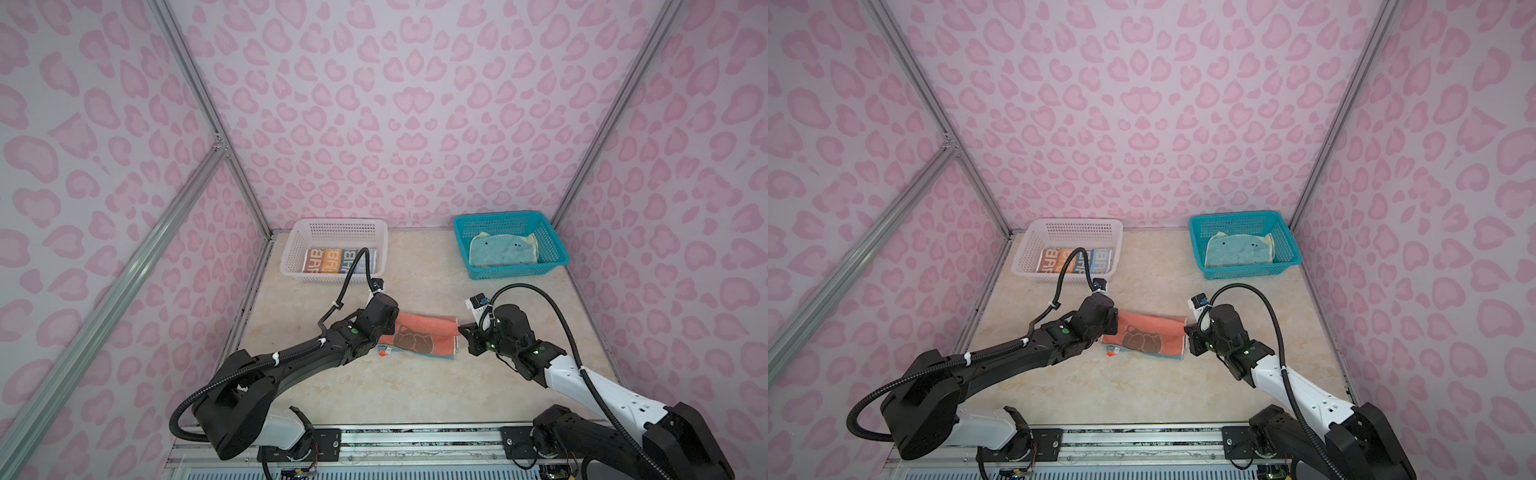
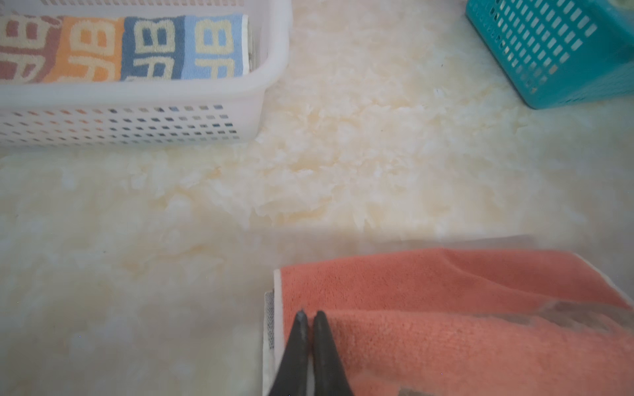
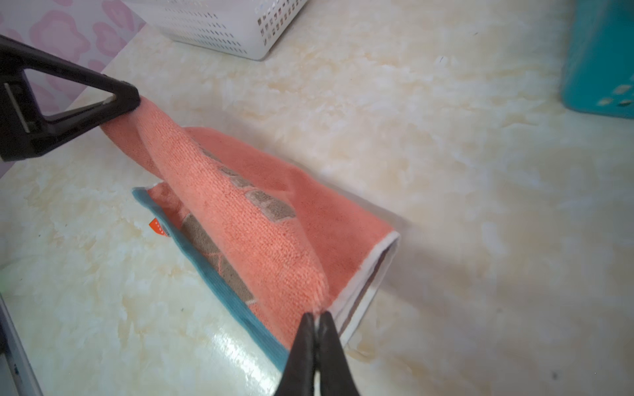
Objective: Fold and stack the towels
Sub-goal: 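Lift the far edge with both grippers and fold it toward the robot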
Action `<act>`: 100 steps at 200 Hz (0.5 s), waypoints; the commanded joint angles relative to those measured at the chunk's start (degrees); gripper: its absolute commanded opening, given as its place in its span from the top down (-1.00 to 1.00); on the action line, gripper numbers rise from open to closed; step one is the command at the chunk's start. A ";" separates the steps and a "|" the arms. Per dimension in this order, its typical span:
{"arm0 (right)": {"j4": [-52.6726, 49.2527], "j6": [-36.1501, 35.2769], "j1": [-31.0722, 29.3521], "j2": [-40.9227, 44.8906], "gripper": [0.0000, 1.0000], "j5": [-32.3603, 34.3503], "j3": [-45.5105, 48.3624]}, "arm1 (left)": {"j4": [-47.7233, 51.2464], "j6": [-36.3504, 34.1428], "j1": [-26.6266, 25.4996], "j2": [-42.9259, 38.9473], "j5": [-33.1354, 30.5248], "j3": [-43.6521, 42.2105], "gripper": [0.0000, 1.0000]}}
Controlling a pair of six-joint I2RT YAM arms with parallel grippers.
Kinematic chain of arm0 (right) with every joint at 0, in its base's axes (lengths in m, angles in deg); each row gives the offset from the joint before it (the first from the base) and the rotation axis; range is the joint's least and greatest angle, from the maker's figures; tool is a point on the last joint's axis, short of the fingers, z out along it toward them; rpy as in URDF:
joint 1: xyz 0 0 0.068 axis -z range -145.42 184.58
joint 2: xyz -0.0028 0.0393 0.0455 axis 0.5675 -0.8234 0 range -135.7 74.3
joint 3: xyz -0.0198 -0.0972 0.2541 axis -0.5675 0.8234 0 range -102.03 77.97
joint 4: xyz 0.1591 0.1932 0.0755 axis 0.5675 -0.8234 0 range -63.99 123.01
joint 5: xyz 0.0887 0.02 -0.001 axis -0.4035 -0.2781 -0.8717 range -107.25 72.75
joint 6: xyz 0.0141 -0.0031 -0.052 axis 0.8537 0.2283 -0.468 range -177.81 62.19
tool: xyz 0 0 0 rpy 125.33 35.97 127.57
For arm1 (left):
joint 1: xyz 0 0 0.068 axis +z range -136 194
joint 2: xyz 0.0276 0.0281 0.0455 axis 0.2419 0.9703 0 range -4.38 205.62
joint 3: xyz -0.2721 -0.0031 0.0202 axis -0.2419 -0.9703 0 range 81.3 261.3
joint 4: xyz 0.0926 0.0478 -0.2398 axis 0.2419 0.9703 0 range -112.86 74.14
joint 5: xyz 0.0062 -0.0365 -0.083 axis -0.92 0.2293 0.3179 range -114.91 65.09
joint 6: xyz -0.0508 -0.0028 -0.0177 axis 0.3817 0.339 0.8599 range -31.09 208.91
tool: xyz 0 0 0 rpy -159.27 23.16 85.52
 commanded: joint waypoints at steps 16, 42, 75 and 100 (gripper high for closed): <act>-3.35 4.48 -2.89 0.21 1.00 3.45 2.54 | 1.11 4.41 -2.02 -0.26 -3.00 -3.35 0.89; -2.70 7.37 -5.65 -2.17 1.00 4.64 3.95 | 0.37 5.96 -3.79 1.92 -3.25 -4.33 0.71; -6.93 9.19 -6.62 -3.02 0.53 8.20 3.59 | 0.83 7.80 -6.00 2.15 -6.18 -5.92 0.32; -10.91 9.58 -6.62 1.30 0.16 11.26 2.18 | 1.13 8.33 -6.38 -1.65 -7.08 -8.26 -0.40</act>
